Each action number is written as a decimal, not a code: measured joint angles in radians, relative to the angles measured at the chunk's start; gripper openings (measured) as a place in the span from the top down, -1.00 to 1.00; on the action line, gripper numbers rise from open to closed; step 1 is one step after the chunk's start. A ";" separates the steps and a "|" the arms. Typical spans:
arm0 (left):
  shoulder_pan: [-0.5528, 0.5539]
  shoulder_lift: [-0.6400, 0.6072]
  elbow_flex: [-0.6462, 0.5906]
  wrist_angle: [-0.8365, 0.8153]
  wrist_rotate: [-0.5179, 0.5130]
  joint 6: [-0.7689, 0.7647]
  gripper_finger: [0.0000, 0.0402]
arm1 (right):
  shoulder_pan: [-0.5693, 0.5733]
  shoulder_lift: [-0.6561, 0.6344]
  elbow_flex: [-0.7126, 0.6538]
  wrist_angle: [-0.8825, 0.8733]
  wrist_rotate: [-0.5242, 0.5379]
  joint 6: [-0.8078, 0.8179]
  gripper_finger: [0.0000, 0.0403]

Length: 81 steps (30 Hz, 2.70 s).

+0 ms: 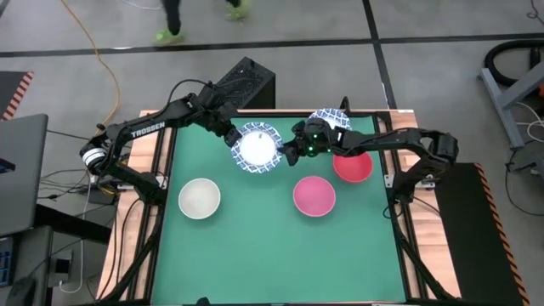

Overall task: Nest bowls inside each other by size order
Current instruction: Stack the white patterned bowl on top of the white patterned bowl

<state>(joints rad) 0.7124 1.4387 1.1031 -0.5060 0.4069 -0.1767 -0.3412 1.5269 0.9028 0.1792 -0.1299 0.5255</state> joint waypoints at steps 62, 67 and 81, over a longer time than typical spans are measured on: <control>-0.052 -0.099 -0.001 -0.081 -0.142 0.194 -0.12 | -0.794 -0.756 -0.447 -0.315 -0.287 0.226 0.99; -0.082 -0.099 -0.001 -0.076 -0.142 0.191 -0.12 | -0.827 -0.716 -0.496 -0.302 -0.288 0.228 0.99; -0.129 -0.098 -0.001 -0.064 -0.149 0.183 -0.12 | -0.857 -0.681 -0.589 -0.170 -0.330 0.277 0.99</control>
<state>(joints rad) 0.5831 1.3403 1.1023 -0.5700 0.2577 0.0064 -1.1980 0.8463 0.3141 0.0094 -0.4603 0.8023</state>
